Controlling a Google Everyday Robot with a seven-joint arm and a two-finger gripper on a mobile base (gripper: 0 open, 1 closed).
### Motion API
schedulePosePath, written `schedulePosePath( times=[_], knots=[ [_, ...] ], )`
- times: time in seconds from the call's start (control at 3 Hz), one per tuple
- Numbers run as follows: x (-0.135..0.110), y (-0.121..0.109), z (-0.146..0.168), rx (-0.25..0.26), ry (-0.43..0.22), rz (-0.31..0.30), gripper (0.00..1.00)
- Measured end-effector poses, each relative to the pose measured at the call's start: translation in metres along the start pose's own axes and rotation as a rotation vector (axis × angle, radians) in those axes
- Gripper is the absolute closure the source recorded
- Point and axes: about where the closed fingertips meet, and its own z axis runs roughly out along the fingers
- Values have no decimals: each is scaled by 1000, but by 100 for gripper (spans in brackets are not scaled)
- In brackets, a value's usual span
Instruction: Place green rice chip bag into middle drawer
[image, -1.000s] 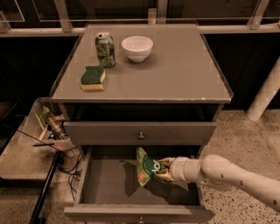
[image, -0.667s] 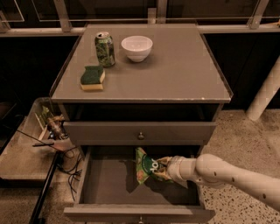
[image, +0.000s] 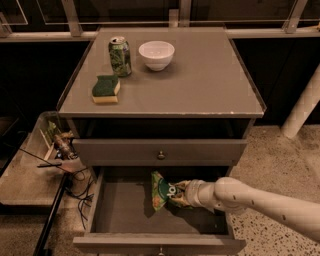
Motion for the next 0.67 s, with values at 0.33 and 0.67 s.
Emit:
schedulePosePath(
  times=[0.33, 0.67],
  knots=[
    [3, 4, 18, -27, -20, -3, 100],
    [3, 4, 19, -28, -21, -2, 82]
  ],
)
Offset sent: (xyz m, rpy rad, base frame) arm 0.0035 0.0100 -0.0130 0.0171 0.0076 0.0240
